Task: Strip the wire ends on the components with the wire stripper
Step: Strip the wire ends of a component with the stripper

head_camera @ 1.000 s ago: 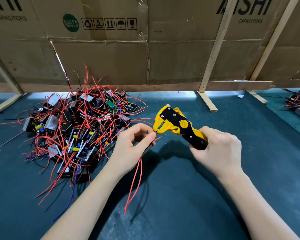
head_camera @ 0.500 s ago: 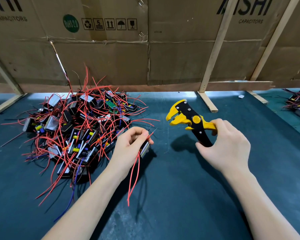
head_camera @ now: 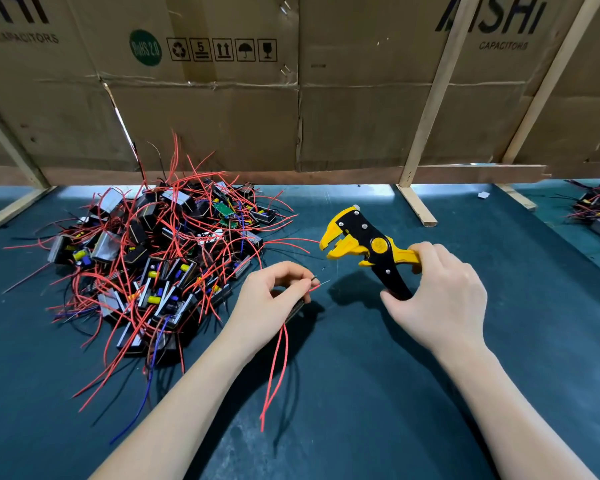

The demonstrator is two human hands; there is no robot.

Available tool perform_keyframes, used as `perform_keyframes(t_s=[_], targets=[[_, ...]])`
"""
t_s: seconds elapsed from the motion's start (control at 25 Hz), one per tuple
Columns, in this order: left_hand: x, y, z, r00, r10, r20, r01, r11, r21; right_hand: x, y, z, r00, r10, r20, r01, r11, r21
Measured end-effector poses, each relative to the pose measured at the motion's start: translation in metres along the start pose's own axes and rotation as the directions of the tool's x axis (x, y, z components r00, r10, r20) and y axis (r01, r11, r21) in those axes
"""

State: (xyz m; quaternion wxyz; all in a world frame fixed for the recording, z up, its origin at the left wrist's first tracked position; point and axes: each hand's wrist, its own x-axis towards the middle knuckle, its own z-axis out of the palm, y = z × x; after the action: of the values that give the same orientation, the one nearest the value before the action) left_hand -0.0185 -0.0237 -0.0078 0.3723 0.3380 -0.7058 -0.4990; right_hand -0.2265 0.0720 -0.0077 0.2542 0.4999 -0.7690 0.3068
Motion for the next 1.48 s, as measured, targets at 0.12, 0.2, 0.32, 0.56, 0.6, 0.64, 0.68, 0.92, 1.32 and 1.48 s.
perform_keyframes(t_s=[0.12,0.2,0.32,0.56,0.6,0.64,0.68,0.92,1.32,1.48], targets=[[0.001,0.002,0.001,0.998,-0.056,0.026,0.057,0.996,-0.064,0.000,0.002,0.000,1.000,0.016,0.007,-0.016,1.000,0.002],[0.002,0.001,0.000,0.996,-0.078,0.042,0.080,0.995,-0.056,0.001,0.002,-0.001,1.000,0.024,0.010,-0.024,1.000,0.007],[0.001,0.002,-0.002,0.989,-0.091,0.112,0.096,0.994,-0.042,0.001,0.003,-0.001,0.999,0.030,0.010,-0.031,0.999,0.015],[0.004,0.005,0.000,0.982,-0.180,0.063,0.186,0.976,-0.114,0.002,0.003,-0.001,0.999,0.044,0.020,-0.044,0.999,0.017],[0.004,0.005,0.001,0.980,-0.194,0.050,0.198,0.972,-0.124,0.001,0.003,-0.001,0.999,0.043,0.023,-0.043,0.999,0.019],[0.003,0.005,0.001,0.980,-0.196,0.043,0.200,0.972,-0.126,0.001,0.003,-0.001,0.999,0.041,0.024,-0.042,0.999,0.018],[0.003,0.006,0.002,0.980,-0.192,0.045,0.196,0.972,-0.127,0.001,0.003,-0.001,0.999,0.041,0.025,-0.042,0.999,0.015],[0.005,0.005,-0.002,0.942,-0.281,0.184,0.315,0.928,-0.196,0.001,0.004,0.000,0.999,0.042,0.011,-0.042,0.999,0.012],[0.006,-0.003,-0.020,0.977,-0.141,0.158,0.125,0.987,0.105,0.003,0.010,-0.002,0.999,-0.014,0.045,0.016,0.999,-0.037],[0.004,-0.006,-0.015,0.990,-0.122,0.074,0.120,0.992,0.028,0.003,0.009,-0.001,0.995,-0.089,0.053,0.093,0.993,-0.075]])
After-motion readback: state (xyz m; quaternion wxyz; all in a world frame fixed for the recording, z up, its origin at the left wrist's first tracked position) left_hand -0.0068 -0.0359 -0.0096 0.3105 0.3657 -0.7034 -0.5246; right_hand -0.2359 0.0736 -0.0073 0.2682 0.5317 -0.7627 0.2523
